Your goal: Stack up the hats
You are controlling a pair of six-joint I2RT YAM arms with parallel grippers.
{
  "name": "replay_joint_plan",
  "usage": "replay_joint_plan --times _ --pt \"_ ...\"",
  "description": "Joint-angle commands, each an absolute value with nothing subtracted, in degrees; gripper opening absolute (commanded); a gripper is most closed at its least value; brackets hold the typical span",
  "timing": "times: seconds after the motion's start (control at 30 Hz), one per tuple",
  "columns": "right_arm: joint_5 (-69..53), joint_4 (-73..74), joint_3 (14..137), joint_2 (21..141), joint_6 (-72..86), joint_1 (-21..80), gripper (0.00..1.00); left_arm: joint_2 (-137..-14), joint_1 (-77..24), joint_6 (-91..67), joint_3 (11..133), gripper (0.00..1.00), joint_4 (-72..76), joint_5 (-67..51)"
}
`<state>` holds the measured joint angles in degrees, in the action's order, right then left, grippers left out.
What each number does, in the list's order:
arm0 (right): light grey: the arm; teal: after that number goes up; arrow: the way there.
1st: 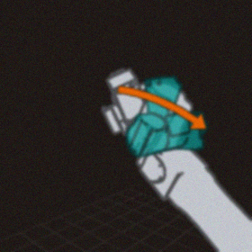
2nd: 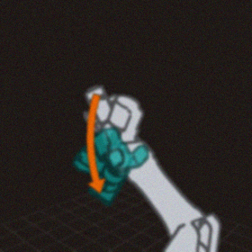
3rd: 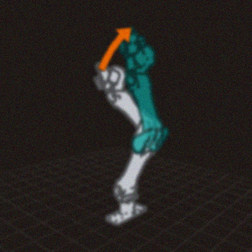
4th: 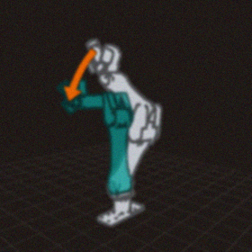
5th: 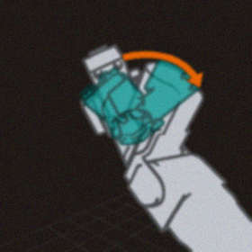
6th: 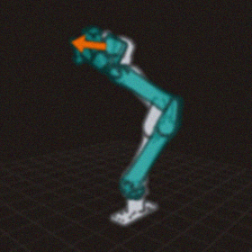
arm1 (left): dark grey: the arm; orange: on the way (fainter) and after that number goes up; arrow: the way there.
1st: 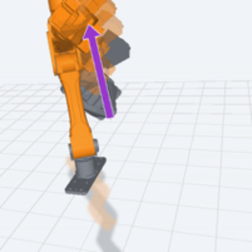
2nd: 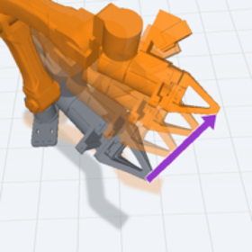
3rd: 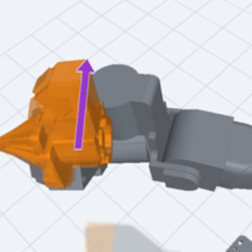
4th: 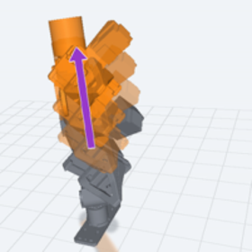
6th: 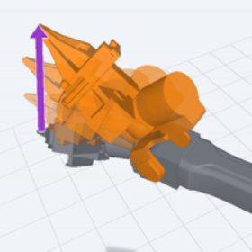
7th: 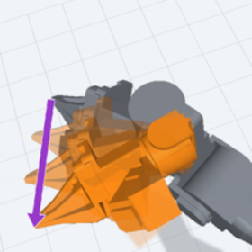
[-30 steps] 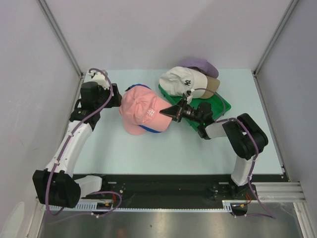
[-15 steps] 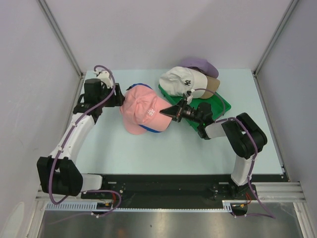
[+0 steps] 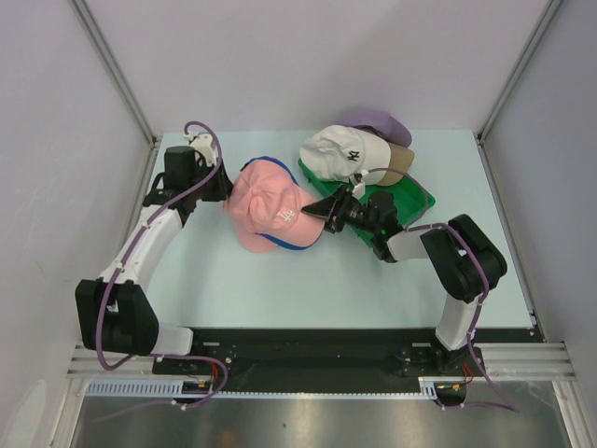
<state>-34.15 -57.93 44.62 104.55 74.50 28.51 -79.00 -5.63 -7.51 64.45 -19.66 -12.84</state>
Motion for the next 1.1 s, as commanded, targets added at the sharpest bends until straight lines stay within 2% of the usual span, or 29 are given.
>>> replay_joint_plan --times 0.0,0.23,0.4,0.5,0.53,0.67,0.7,0.73,0.77,0.93,1.07 --pt "-31.90 -57.39 45.00 102.13 70.66 29.53 0.55 -80.07 -5.27 -7.38 66.18 0.28 -19.77 -14.59" --pt "-30.06 -56.60 41.93 99.76 68.73 30.50 0.68 -82.26 -5.36 -8.00 67.15 0.18 -19.77 -15.38" --pt "-30.32 -58.01 40.60 99.32 67.94 31.02 0.67 -83.41 -5.36 -8.17 67.85 0.13 -20.30 -14.94" --pt "-30.76 -58.18 40.96 99.67 67.50 31.46 0.57 -83.41 -5.36 -8.26 67.76 0.09 -20.21 -14.59" --pt "-30.67 -58.18 40.96 99.84 67.41 31.55 0.45 -83.41 -5.36 -8.26 67.68 0.06 -20.13 -14.42" --pt "-29.62 -58.53 40.52 100.19 67.50 31.99 0.21 -83.85 -5.36 -9.05 67.33 0.01 -19.16 -16.17" --pt "-28.84 -58.54 40.26 100.37 67.67 31.99 0.08 -84.11 -5.36 -9.31 67.32 0.00 -19.16 -16.43" --pt "-28.48 -58.54 40.17 100.46 68.20 31.99 0.03 -84.29 -5.36 -9.32 67.32 0.00 -19.25 -16.26" --pt "-28.13 -58.45 39.64 100.55 69.07 32.08 0.00 -84.98 -5.36 -9.32 67.50 0.00 -19.68 -15.13" --pt "-26.98 -61.60 38.32 102.39 71.80 32.43 0.00 -85.43 -5.36 -9.32 67.85 0.00 -20.39 -13.89" --pt "-28.65 -68.28 37.97 104.23 75.58 32.52 0.05 -83.94 -5.36 -8.62 68.29 0.00 -21.18 -11.87"
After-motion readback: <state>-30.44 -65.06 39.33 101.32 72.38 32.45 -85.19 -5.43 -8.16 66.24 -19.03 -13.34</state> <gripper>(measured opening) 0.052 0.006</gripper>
